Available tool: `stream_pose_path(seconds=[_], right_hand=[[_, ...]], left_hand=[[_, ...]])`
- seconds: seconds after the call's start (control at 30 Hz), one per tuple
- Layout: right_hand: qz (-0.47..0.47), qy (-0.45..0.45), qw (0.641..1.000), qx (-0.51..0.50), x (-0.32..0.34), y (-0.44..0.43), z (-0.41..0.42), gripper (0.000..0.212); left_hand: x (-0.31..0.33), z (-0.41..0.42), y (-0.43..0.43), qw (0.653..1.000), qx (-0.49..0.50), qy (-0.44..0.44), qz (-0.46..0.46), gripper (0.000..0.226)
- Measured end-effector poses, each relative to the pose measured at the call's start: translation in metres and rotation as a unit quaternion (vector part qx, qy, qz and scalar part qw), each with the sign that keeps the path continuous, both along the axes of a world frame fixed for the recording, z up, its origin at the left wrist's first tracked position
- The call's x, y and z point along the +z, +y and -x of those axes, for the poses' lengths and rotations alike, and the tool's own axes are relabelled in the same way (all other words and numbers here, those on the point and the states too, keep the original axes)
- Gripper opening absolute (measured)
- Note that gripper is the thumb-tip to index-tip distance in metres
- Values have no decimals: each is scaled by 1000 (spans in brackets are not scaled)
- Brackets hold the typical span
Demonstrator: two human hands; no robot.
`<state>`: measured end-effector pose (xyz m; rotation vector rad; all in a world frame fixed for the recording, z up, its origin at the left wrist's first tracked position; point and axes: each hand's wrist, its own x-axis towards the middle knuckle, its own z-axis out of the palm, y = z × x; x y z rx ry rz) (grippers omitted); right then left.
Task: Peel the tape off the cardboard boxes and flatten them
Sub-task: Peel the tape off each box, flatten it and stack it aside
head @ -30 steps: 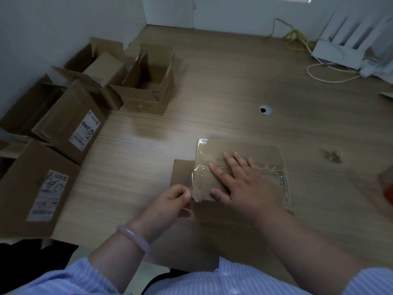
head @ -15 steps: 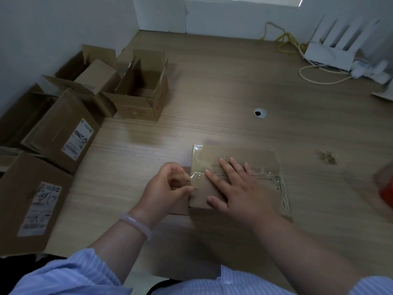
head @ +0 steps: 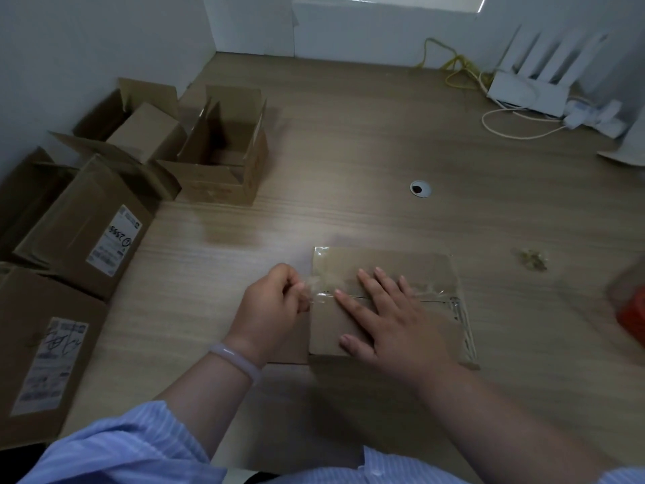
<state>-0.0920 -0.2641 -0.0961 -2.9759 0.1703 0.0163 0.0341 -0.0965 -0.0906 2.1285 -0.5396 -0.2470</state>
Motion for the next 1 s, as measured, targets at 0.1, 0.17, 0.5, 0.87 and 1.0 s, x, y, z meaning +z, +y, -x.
stream_pose_path(seconds=[0.1,0.17,0.5,0.87,1.0], right_hand=[[0,1,1000,-3,0,-1,-1,62],[-4,0,1000,-9,0,-1,-2,62],[-10,-7,1000,-10,0,-1,-3,60],[-28,-1,999,-20,2,-1,-4,61],[-30,2,999,-22,4,0,-3,62]], left_hand=[[-2,-7,-11,996,44,71,37,23],[-7,-8,-18,979,94,154,96,24],[-10,-15,-31,936,138,236,222,22],[3,-30,-16,909,24,336,246,15],[4,-42,10,850,-13,463,251,13]])
